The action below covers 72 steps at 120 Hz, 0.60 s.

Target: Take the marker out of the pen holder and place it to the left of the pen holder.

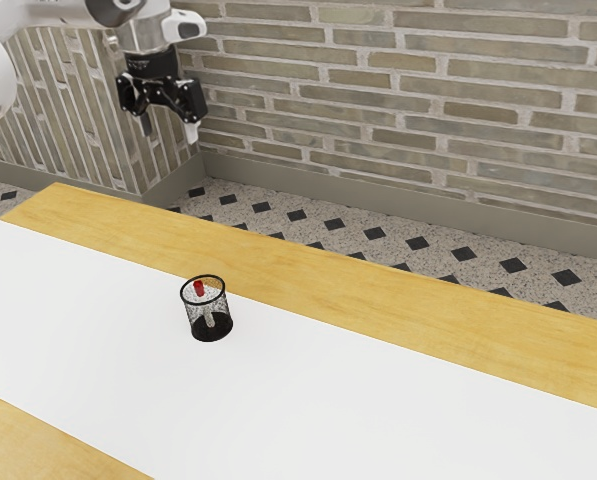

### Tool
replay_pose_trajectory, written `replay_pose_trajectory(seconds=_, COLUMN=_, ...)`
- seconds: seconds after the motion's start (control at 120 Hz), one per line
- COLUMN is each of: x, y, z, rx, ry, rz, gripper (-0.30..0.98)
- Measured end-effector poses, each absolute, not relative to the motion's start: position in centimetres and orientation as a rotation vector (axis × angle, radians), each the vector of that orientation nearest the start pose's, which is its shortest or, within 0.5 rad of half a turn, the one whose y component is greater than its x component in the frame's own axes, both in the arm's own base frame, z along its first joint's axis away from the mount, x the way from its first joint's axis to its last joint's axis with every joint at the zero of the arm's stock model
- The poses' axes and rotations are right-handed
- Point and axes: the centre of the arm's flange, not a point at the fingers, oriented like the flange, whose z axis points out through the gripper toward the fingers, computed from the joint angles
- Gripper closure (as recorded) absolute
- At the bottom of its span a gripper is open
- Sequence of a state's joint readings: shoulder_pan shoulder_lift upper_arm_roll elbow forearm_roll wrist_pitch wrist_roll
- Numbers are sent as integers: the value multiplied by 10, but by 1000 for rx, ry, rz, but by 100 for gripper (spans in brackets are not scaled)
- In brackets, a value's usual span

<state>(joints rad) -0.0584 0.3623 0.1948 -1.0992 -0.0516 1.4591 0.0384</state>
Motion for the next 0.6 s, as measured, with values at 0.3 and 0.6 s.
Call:
replay_pose_trajectory(seconds=0.3, x=668, y=-3, z=594, rx=-3157, ry=29, rz=-31, gripper=0)
replay_pose_trajectory(seconds=0.6, x=740, y=-64, z=421, rx=-3115, ry=-7, rz=-45, gripper=0)
